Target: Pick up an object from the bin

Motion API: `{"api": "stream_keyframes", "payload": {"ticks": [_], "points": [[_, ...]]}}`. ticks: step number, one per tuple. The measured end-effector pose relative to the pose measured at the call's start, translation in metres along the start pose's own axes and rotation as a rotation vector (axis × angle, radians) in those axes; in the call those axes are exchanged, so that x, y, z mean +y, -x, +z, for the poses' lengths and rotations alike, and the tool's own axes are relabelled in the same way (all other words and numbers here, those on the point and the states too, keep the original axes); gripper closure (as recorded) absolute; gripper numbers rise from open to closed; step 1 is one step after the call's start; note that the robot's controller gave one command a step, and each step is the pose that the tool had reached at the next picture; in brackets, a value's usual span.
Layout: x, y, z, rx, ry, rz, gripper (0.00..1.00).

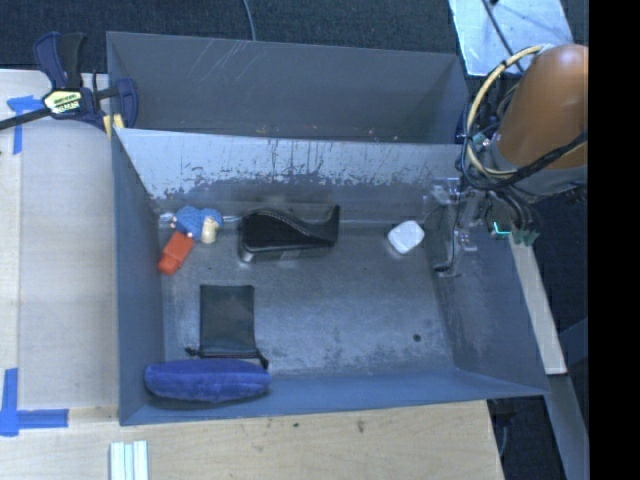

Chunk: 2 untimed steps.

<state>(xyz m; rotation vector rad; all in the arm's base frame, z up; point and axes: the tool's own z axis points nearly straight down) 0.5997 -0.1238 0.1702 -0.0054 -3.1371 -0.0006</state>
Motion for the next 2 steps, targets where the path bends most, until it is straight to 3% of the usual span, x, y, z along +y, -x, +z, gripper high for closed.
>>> {"api": "stream_keyframes", "payload": {"ticks": [1,2], "points": [[-0.014,0.024,0.103,0.000,0.000,0.133,0.00],[-0.002,0.020,0.068,-0.011,-0.002,-0.157,0.00]]}}
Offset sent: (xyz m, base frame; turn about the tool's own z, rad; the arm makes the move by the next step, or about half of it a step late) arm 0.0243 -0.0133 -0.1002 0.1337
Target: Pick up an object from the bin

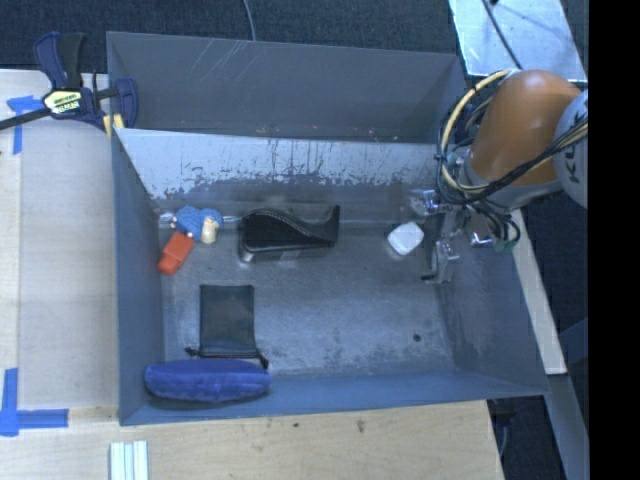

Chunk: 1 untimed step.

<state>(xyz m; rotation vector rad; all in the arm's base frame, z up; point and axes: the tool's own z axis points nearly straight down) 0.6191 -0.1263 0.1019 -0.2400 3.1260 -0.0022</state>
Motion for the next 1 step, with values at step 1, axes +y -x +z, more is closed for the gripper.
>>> {"api": "stream_keyframes", "payload": {"ticks": [1], "points": [[-0.0110,0.0067,0.0012,0.000,0.000,-0.043,0.00]]}}
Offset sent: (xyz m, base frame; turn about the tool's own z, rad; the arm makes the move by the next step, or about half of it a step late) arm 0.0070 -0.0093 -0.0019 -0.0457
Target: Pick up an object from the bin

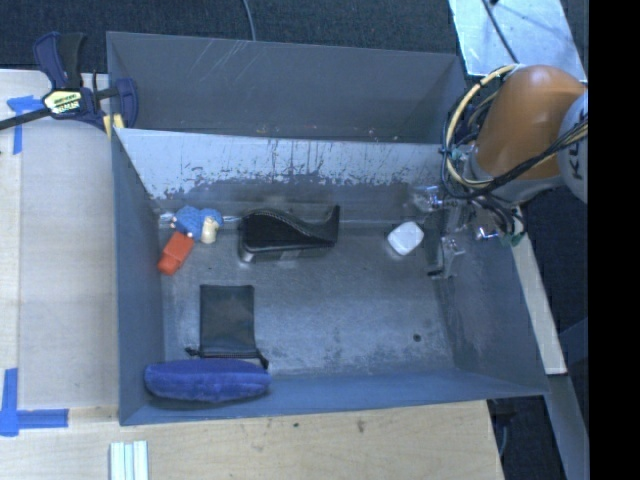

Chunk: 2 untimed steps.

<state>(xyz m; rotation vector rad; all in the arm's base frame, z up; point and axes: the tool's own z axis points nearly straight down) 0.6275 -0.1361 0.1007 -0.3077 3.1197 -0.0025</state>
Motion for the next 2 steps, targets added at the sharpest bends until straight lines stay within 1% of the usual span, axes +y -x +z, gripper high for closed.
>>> {"api": "stream_keyframes", "payload": {"ticks": [1,2], "points": [[-0.0041,0.0002,0.0309,0.003,0.002,-0.026,0.00],[-0.0043,0.0006,0.0304,0.002,0.001,-0.027,0.00]]}}
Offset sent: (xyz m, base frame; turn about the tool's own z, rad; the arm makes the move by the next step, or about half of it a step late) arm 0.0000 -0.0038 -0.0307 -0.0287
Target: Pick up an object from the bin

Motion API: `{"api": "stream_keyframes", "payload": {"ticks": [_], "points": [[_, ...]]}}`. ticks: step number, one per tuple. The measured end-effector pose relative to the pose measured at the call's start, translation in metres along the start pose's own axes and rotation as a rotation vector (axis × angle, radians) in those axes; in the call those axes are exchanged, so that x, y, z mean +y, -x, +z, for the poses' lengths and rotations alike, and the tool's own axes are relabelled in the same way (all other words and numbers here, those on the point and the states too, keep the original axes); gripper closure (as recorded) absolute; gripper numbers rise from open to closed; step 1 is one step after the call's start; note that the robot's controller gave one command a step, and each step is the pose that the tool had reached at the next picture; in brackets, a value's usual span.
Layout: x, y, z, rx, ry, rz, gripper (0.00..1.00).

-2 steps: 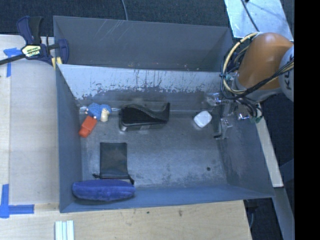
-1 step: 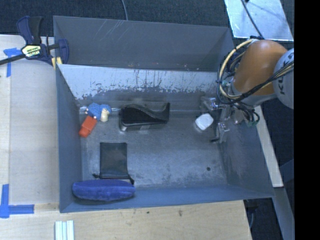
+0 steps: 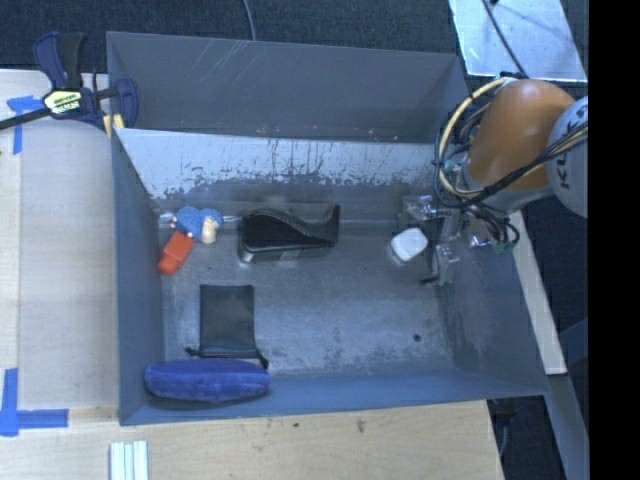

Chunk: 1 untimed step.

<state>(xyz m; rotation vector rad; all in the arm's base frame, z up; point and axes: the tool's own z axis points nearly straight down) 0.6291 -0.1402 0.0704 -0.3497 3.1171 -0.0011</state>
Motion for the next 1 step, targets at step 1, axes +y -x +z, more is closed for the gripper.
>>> {"api": "stream_keyframes", "payload": {"ticks": [1], "points": [[-0.0001,0.0005,-0.0002,-0.001,0.000,0.001,1.00]]}}
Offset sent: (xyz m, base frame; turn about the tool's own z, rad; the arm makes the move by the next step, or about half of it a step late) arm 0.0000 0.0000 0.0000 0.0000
